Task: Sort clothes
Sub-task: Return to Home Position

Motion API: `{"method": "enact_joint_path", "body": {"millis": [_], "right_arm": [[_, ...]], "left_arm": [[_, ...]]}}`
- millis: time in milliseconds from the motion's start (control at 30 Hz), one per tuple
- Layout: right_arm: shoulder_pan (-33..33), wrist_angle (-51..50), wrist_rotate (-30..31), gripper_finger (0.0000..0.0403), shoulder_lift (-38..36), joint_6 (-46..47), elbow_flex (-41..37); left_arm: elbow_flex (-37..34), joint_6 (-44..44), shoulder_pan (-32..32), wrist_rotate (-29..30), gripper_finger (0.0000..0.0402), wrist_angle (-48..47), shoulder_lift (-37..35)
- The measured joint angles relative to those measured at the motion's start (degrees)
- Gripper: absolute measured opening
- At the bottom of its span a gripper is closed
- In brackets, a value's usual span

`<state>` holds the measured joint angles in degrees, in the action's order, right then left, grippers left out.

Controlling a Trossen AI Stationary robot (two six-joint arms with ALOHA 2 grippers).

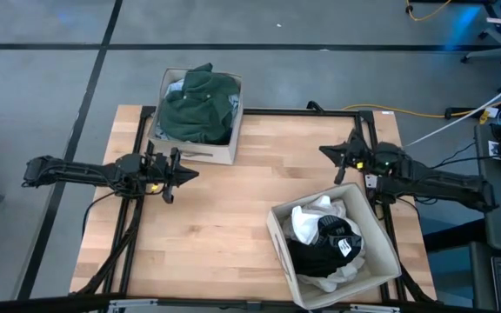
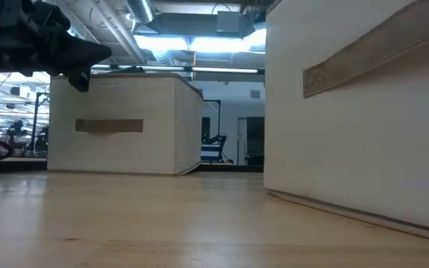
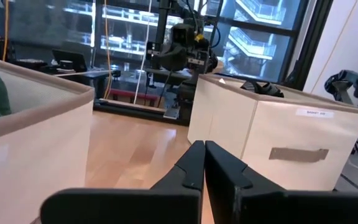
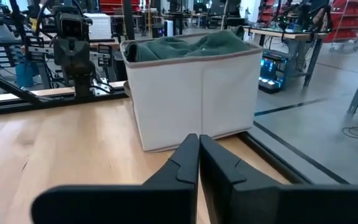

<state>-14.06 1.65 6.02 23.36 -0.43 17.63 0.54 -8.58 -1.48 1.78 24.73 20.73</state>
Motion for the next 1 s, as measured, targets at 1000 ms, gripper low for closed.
{"method": "enact_joint_path", "body": {"millis": [1000], "right_arm": [[0.2, 2.1, -15.2, 0.0017, -6.4, 7.7, -10.8]], "left_arm": [[0.0, 1.5, 0.0, 2.8, 0.0003, -2.1, 0.0]]}}
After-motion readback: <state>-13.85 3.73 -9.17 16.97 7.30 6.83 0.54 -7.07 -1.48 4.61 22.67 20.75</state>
